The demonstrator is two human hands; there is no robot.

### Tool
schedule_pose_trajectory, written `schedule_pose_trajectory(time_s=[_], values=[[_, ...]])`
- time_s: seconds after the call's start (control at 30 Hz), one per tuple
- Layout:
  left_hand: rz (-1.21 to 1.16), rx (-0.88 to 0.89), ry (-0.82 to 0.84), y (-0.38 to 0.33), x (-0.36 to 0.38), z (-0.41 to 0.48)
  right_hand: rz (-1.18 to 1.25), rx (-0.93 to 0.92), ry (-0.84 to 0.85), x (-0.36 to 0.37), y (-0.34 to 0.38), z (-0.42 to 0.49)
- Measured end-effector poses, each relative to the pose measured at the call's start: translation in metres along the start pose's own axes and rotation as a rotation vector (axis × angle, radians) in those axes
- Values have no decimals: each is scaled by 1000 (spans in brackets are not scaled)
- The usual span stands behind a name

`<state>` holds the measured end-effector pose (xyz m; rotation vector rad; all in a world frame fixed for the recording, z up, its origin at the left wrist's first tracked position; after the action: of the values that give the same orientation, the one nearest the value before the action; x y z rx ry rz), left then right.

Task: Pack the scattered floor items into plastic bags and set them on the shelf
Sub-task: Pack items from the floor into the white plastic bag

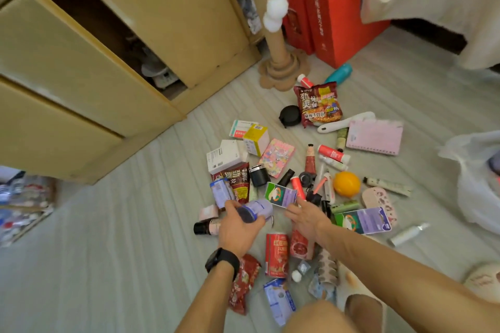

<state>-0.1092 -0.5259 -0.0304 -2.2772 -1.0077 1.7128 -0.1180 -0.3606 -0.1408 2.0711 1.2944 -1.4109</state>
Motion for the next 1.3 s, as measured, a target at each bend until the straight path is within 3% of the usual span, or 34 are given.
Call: schedule_pose_trajectory(time_s=[0.2, 0.33, 0.4, 0.5, 0.6, 0.77, 0.9, 1.1, 1.2, 1.3], values=[[-437, -75, 117, -37, -17, 8, 76, 0, -18, 21, 5, -6], [-1083, -427, 319, -58, -14, 5, 99, 13, -17, 26, 11, -13], [-1146, -492, 424, -61, -13, 4, 125, 36, -50, 26, 15, -13], [-1187, -456, 456, -52, -14, 11, 177, -15, -55, 25, 17, -14], [-1131, -436, 451, -40, -22, 18, 264, -58, -97, 23, 16, -15], [-807, -411, 516, -21, -28, 24, 267, -149, -206, 18, 11, -21], [-738, -340, 456, -25, -27, 25, 353, -136, -163, -9, -19, -46], [-626, -125, 360, -77, -8, 19, 528, 78, -158, -43, -101, -121], [-438, 53, 340, -118, 11, 10, 632, 242, -172, -48, -136, -180], [-403, 201, 365, -170, 35, -10, 747, 443, -201, -34, -149, -242]])
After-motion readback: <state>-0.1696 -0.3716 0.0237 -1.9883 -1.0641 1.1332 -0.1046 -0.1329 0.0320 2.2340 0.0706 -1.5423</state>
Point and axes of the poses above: each hand's wrist, its own z-axis towards the middle knuckle, its own x-axis out of the palm, y = z × x, the point moved 3 cm from there along z, towards the middle knuckle, and after that the axes turned 1 degree about -x, right-handed, at the moved point
